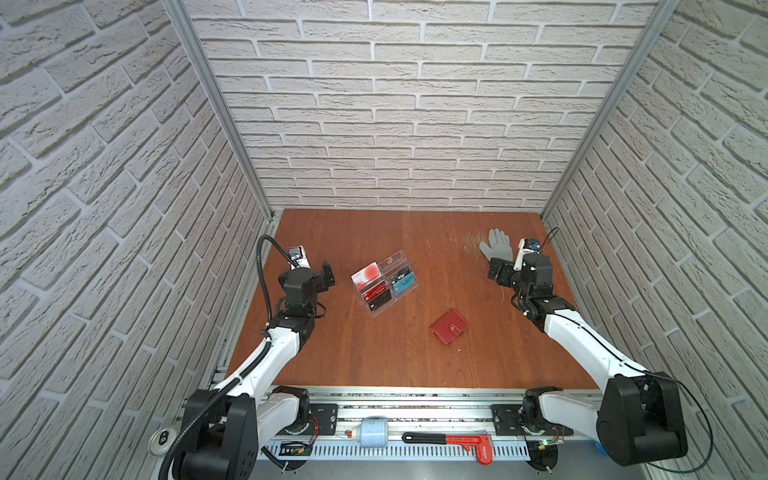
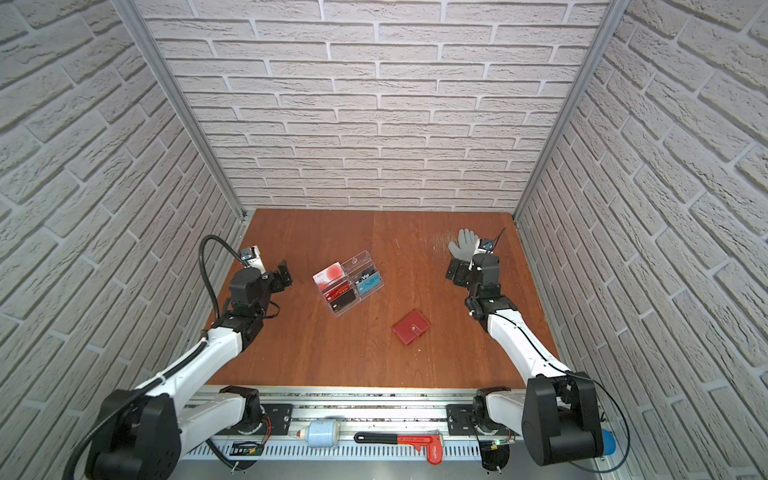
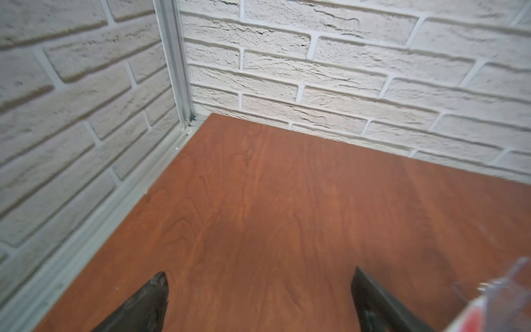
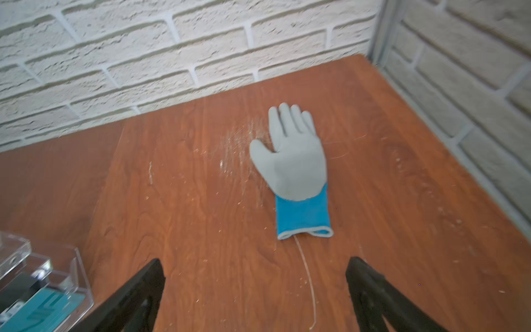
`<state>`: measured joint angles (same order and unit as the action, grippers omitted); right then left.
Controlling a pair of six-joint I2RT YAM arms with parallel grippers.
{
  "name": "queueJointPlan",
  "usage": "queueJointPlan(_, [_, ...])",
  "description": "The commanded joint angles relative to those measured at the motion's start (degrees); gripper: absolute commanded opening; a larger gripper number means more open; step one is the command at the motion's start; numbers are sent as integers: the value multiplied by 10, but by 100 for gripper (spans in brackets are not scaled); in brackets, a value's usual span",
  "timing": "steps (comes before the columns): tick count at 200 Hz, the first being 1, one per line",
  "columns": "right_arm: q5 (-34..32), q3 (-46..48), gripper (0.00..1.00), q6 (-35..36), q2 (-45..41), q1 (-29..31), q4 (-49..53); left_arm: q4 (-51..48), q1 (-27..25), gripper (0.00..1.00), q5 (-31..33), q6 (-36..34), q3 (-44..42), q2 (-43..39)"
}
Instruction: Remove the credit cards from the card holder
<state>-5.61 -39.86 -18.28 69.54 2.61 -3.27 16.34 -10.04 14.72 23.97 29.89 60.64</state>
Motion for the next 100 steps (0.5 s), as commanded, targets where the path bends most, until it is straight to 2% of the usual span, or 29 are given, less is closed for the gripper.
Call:
queueJointPlan(1, [93,-6,100,-3,4,13,18,-70,-10,98,-118,126,13,-4])
queueJointPlan(17, [109,-16,100,6,5,30,26,-46,-30,98,-163,159,-8,-3])
queueJointPlan(48, [128,-49,100,22,33,96,39,-20,-79,98,-168,220,-44,-26])
queueJointPlan(82, [140,-120,100,32,119,175,52,-37,-115,98,-163,254,-53,-27])
queueJointPlan(100, [140,-171,100,48,177,203,65,0,-119,98,-188,271,-65,-8])
